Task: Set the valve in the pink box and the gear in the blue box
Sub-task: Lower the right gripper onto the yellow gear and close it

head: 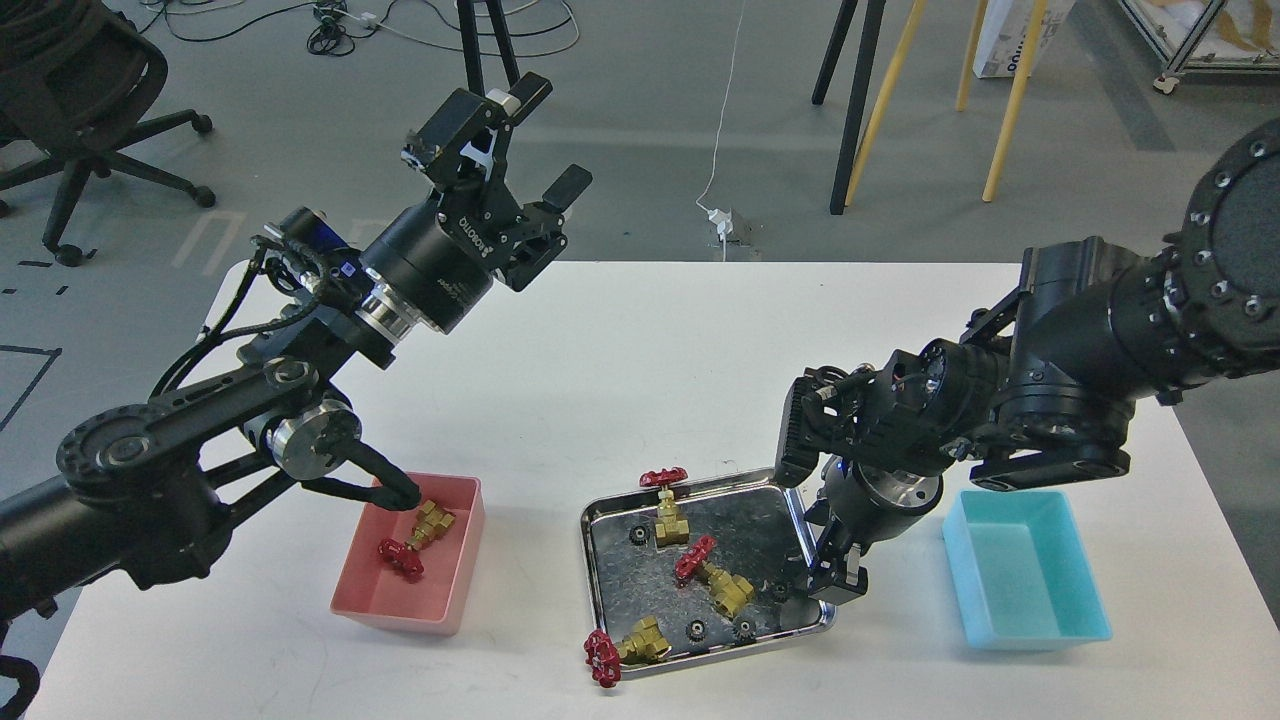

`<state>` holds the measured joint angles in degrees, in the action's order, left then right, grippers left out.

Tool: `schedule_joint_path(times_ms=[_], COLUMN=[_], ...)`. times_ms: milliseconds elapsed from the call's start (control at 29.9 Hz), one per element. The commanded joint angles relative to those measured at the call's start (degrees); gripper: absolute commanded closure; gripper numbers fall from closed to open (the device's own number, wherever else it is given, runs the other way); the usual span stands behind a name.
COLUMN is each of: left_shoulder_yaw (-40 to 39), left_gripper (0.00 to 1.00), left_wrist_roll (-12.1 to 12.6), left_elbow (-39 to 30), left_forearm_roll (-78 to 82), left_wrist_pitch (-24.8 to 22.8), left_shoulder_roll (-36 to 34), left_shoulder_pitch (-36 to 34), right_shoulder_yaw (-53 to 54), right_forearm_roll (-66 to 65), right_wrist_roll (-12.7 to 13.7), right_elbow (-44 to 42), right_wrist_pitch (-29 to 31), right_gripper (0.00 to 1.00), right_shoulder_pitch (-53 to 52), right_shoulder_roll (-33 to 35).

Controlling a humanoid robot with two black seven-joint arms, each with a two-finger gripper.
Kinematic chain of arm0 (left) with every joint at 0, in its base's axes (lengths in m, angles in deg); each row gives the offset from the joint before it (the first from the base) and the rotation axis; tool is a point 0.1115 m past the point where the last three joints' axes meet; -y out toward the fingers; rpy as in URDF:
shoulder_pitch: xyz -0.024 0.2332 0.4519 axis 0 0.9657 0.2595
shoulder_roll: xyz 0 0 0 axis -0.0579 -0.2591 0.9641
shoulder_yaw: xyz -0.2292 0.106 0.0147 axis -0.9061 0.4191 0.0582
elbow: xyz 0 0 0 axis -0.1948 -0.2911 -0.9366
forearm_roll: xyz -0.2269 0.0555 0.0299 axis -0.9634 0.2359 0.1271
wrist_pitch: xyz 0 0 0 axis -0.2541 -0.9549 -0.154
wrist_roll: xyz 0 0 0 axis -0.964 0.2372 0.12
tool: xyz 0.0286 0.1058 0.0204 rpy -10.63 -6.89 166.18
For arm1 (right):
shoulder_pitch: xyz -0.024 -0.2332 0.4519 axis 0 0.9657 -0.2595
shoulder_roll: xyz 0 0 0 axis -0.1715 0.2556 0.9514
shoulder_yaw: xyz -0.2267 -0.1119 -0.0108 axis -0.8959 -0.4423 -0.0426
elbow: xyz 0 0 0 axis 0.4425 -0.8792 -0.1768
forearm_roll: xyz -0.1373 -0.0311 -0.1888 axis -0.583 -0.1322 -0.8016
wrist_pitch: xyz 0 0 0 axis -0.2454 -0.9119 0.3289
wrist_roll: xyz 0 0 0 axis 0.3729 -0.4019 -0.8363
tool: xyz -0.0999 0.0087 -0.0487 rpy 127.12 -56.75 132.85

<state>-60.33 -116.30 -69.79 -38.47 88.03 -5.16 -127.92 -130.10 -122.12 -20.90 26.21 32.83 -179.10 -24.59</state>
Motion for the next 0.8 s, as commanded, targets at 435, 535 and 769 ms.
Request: schedule_joint_path(times_ms=[435, 535, 769], left_shoulder_yaw=[0.3, 0.2, 0.2], left_gripper=[0.05, 0.05, 0.05], left_wrist_roll=[0.0, 0.0, 0.0], left_elbow=[1.0, 2.0, 2.4], left_forearm_roll=[0.1, 0.1, 0.0], left_wrist_pitch=[-0.1, -0.2, -0.3], left_shoulder_roll=[0.7, 0.7, 0.8], left_shoulder_pitch=[1.1, 1.0, 1.1], right_shoulder_yaw=[1.1, 1.5, 1.6], right_forearm_roll=[-3.2, -4.8, -8.1], right_wrist_roll=[-1.2, -2.4, -2.7], right_elbow=[-4.4, -4.4, -6.4], right_wrist_pitch=[-5.3, -5.8, -6.1], right_gripper=[0.30, 0.31, 0.31], right_shoulder_pitch=[5.7, 6.1, 7.7], right_shoulder_roll=[0.0, 0.0, 0.0])
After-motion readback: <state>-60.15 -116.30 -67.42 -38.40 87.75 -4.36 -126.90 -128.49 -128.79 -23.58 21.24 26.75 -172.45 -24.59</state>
